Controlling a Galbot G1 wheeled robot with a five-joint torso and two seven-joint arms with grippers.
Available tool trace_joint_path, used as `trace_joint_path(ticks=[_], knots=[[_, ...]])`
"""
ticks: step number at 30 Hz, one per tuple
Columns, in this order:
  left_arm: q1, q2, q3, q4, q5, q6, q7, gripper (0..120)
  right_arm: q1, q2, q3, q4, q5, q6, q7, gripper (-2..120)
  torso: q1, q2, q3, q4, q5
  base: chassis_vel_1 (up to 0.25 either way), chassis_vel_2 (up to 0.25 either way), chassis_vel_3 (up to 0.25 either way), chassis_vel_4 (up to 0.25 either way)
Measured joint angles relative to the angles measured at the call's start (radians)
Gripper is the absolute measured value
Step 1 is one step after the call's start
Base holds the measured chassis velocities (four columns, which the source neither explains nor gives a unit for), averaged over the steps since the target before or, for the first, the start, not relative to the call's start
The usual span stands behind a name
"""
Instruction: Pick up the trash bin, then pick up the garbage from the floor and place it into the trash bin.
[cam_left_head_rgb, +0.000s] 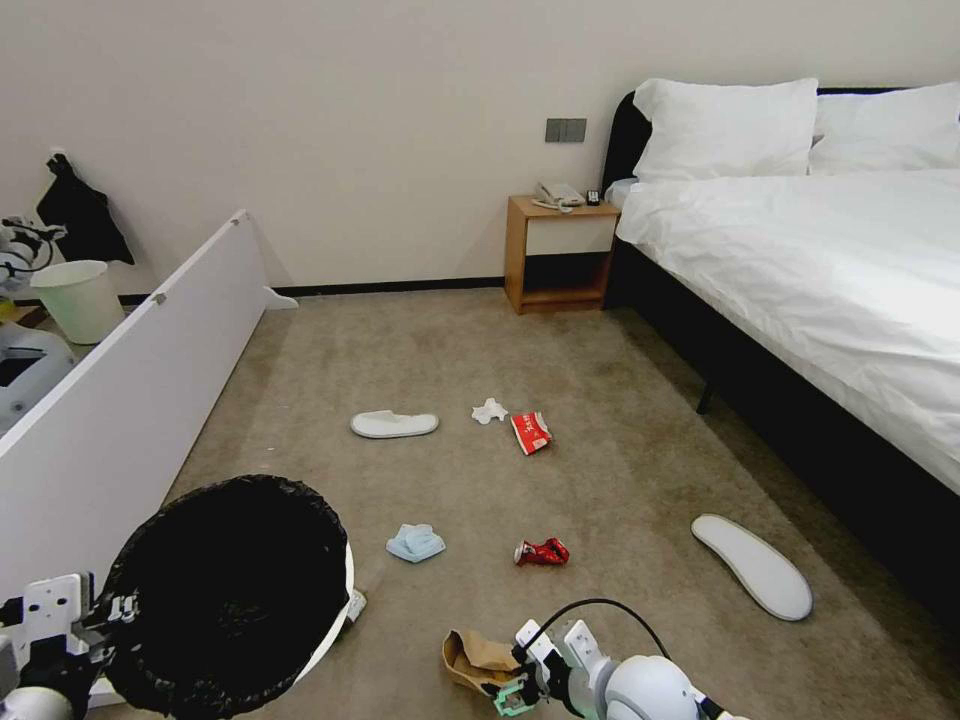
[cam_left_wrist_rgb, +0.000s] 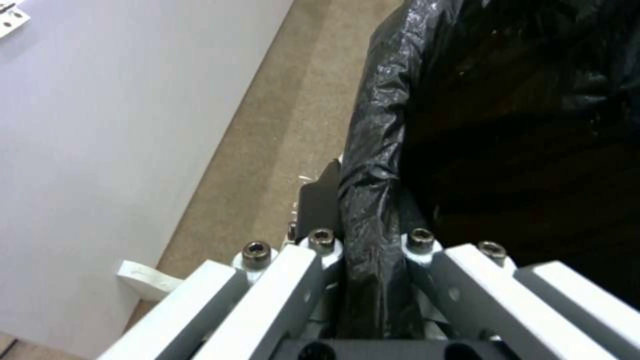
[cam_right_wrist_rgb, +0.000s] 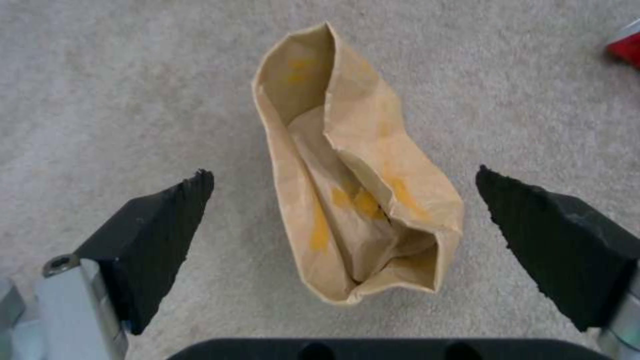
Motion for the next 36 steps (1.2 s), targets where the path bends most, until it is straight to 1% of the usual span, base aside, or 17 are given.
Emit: trace_joint_path(ticks=[2,6,12,16,30,31,32,33,35,36], knots=[[0.0,-0.004,0.007,-0.001,0.002,0.0,0.0,3,0.005,0.026,0.002,-0.044,-0.02,0.005,-0.007,100,0.0,0.0,0.0,0.0,0.0,0.0,0.0,0.0,0.0],[0.0,-0.004,0.008,-0.003,0.003,0.0,0.0,3,0.015,0.043,-0.003,-0.071,-0.035,0.009,-0.016,100,0.0,0.0,0.0,0.0,0.0,0.0,0.0,0.0,0.0],[0.008,-0.001,-0.004,-0.007,0.0,0.0,0.0,3,0.043,0.082,-0.025,-0.123,-0.045,0.008,-0.025,100,0.0,0.0,0.0,0.0002,0.0001,0.0,0.0,0.0,0.0],[0.011,0.0,-0.01,-0.012,-0.003,0.0,0.001,3,0.06,0.122,-0.033,-0.164,-0.055,0.008,-0.029,100,0.0,0.0,0.0,0.0,0.0,0.0,0.0,0.0,0.0],[0.011,-0.004,-0.007,-0.019,-0.002,0.0,0.001,3,0.092,0.174,-0.042,-0.238,-0.062,0.008,-0.045,100,0.0,0.0,0.0,0.0,0.0,0.0,0.0,0.0,0.0],[0.012,-0.004,-0.007,-0.02,-0.002,0.0,0.001,3,0.094,0.178,-0.039,-0.247,-0.062,0.009,-0.047,98,0.0,0.0,0.0,0.0,0.0,0.0,0.0,0.0,0.0],[0.012,-0.003,-0.007,-0.02,-0.002,0.0,0.001,3,0.096,0.182,-0.035,-0.254,-0.062,0.009,-0.05,92,0.0,0.0,0.0,0.0,0.0,0.0,0.0,0.0,0.0],[0.012,-0.003,-0.007,-0.02,-0.002,0.0,0.001,3,0.096,0.182,-0.035,-0.254,-0.062,0.009,-0.05,92,0.0,0.0,0.0,0.0,0.0,0.0,0.0,0.0,0.0],[0.011,-0.003,-0.007,-0.021,-0.002,0.0,0.001,3,0.098,0.185,-0.03,-0.265,-0.061,0.009,-0.054,80,0.0,0.0,0.0,0.0,0.0,0.0,0.0,0.0,0.0],[0.011,-0.003,-0.007,-0.021,-0.002,0.0,0.001,3,0.098,0.185,-0.03,-0.265,-0.061,0.009,-0.054,80,0.0,0.0,0.0,0.0,0.0,0.0,0.0,0.0,0.0]])
